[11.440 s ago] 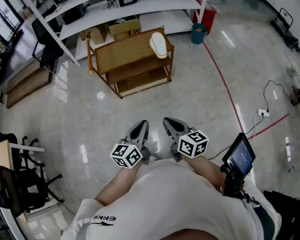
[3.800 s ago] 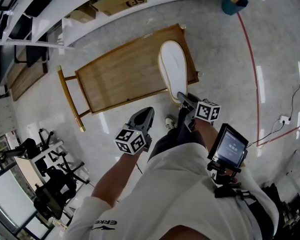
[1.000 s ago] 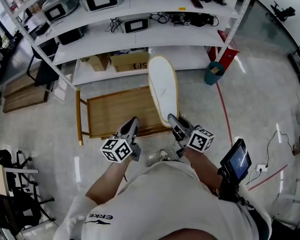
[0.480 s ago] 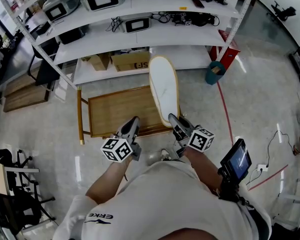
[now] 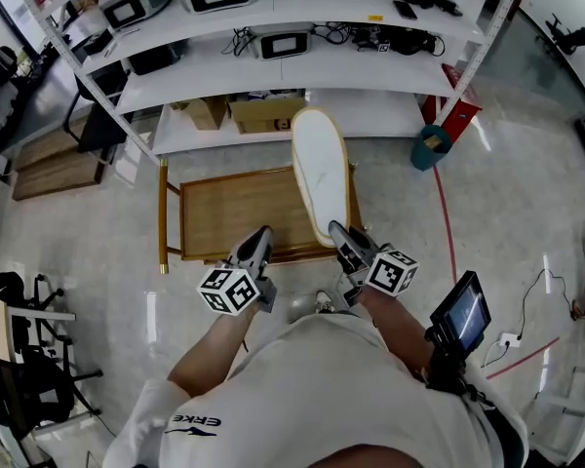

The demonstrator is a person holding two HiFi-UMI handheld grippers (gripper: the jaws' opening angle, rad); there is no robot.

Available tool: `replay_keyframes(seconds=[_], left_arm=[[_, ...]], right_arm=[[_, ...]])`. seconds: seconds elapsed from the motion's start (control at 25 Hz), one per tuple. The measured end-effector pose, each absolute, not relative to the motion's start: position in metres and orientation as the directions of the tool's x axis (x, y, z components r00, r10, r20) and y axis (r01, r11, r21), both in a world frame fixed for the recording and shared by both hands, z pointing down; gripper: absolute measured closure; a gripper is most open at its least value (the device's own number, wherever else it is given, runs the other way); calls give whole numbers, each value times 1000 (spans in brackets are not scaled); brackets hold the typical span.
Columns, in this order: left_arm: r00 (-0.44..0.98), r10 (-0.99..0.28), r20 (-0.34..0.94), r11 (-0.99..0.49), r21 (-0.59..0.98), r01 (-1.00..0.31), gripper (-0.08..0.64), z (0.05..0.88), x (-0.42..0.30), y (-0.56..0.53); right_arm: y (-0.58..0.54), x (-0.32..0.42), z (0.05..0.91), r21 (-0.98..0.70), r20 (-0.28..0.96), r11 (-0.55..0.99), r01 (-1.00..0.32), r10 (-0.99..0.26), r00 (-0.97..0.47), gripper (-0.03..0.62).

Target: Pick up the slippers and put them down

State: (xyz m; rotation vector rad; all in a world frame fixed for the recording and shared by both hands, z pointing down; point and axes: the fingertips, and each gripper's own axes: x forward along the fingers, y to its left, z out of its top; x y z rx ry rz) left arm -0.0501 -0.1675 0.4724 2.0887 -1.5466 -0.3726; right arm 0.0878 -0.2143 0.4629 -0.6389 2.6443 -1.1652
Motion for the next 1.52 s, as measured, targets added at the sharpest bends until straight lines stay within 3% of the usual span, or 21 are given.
replay_keyframes(seconds=[0.4, 1.16, 1.52], left_arm=[[155, -983, 103, -72, 558, -826, 557, 477, -84, -160], [-277, -947, 165, 321, 557, -766, 557, 489, -148, -102], [-363, -914, 180, 398, 565, -722, 557, 491, -175, -70]], right_arm=[[-226, 39, 471, -755, 20, 621, -209, -296, -955, 528], [-211, -69, 503, -796, 59, 603, 50, 160, -985, 528], [-191, -108, 509, -803, 73, 590, 89, 245, -967, 528]])
